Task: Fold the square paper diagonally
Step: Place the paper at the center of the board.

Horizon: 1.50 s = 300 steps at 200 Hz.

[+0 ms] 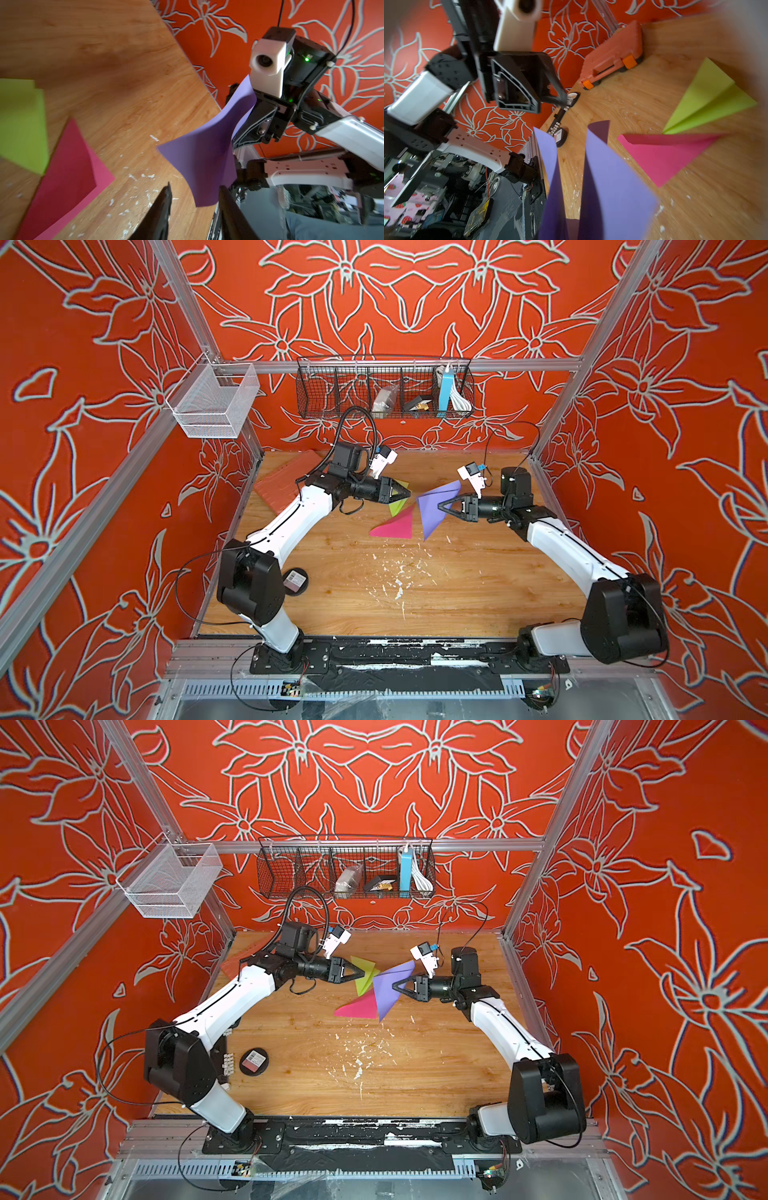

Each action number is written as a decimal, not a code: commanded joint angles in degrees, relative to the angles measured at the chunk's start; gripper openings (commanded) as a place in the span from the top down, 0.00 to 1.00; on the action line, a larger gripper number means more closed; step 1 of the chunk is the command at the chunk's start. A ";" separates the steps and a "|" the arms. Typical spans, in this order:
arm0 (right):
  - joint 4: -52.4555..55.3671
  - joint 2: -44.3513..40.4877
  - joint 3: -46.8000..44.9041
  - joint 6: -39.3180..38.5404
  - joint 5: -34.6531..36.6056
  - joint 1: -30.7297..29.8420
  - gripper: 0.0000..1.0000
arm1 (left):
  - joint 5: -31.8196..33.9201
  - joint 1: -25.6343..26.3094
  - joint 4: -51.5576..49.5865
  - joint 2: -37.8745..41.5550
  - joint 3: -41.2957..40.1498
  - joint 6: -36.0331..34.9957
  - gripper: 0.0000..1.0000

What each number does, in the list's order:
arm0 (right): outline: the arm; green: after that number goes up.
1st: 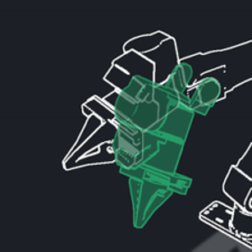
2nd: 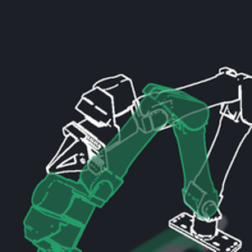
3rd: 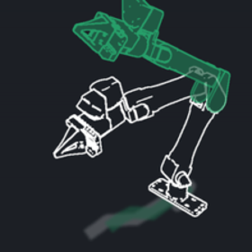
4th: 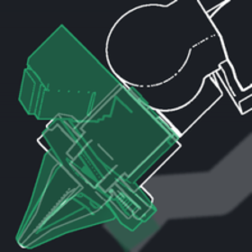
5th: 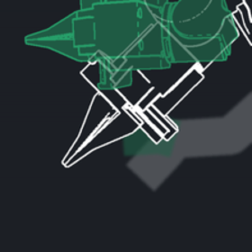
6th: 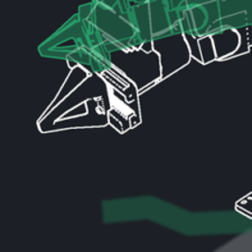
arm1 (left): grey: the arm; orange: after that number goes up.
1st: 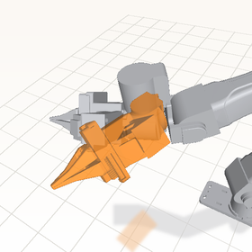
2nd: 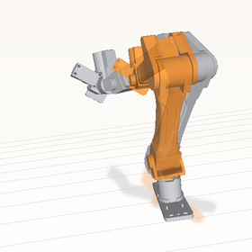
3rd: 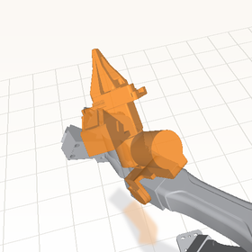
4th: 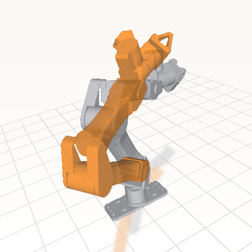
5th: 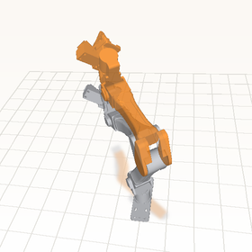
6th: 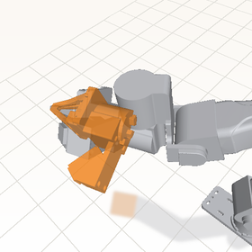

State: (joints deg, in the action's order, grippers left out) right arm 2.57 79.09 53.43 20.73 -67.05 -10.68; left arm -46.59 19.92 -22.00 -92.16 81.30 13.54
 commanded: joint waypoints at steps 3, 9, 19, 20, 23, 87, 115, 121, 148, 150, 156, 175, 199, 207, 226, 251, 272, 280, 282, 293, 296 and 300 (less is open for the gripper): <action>4.99 0.81 -2.45 0.94 4.03 2.14 0.80 | 16.45 1.39 -0.97 5.76 -3.49 5.05 0.58; 5.14 1.34 -3.06 1.34 4.35 2.54 0.80 | 17.53 2.10 -0.78 5.84 -4.47 5.36 0.59; 5.42 2.22 -3.68 1.59 4.71 3.01 0.80 | 19.36 3.75 -1.02 5.41 -5.60 5.15 0.58; 5.52 2.43 -3.88 1.64 4.82 3.07 0.80 | 19.57 3.95 -1.07 5.37 -5.70 5.08 0.58; 5.61 2.64 -3.93 1.67 4.93 3.11 0.80 | 20.24 4.50 -1.11 5.08 -6.04 5.01 0.58; 0.22 8.61 -8.02 5.34 5.18 3.30 0.81 | 24.19 11.96 3.97 -0.71 -10.29 4.73 0.55; 0.43 11.21 -8.91 4.64 4.91 3.30 0.81 | 26.23 12.25 5.87 -2.66 -11.49 5.69 0.59; 0.14 11.66 -9.08 4.63 4.99 3.36 0.81 | 26.84 12.25 6.04 -3.17 -11.56 5.99 0.60; -1.24 14.59 -9.33 5.97 5.35 3.30 0.81 | 27.29 12.59 7.95 -5.22 -12.16 6.41 0.66; -1.25 14.84 -9.34 6.05 5.35 3.29 0.81 | 27.37 12.66 8.18 -5.33 -12.29 6.48 0.67; -1.33 15.67 -9.23 6.24 5.26 3.29 0.81 | 27.65 12.77 9.18 -5.71 -12.71 6.58 0.67; -0.38 17.40 -8.96 5.63 5.81 3.33 0.81 | 26.84 13.16 13.12 -6.64 -14.40 7.32 0.68; 2.49 18.41 -8.66 3.99 8.60 3.31 0.81 | 25.69 14.11 16.90 -8.03 -15.37 7.26 0.68; 3.14 18.62 -8.61 3.84 9.47 3.30 0.81 | 25.99 14.35 17.18 -8.64 -15.40 7.19 0.69; 5.03 19.19 -8.16 3.32 11.87 3.30 0.81 | 26.40 14.56 17.24 -10.39 -14.88 7.28 0.72; 7.86 20.31 -7.11 2.05 14.08 3.34 0.79 | 25.38 14.83 18.92 -11.97 -14.85 7.29 0.73; 8.81 20.71 -6.88 1.53 15.47 3.34 0.79 | 24.00 15.86 20.07 -13.00 -14.51 6.94 0.73; 9.00 20.66 -6.99 1.39 15.94 3.32 0.79 | 24.28 16.51 19.73 -13.57 -14.04 6.76 0.73; 9.07 20.69 -7.02 1.28 16.04 3.30 0.79 | 24.33 16.72 19.61 -13.77 -13.88 6.72 0.74; 9.46 20.73 -7.02 1.15 16.44 3.34 0.78 | 24.95 17.49 18.31 -14.90 -12.75 6.60 0.76; 9.47 20.75 -7.04 1.15 16.52 3.30 0.78 | 25.02 17.58 18.04 -15.31 -12.48 6.43 0.77; 9.55 20.69 -7.11 1.11 16.55 3.36 0.78 | 25.01 17.83 17.77 -15.66 -12.17 6.45 0.78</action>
State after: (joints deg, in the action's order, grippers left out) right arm 9.69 99.18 45.17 23.49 -52.95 -7.66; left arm -21.08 35.83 -4.01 -105.41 66.57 20.64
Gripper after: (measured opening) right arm 0.216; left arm 0.247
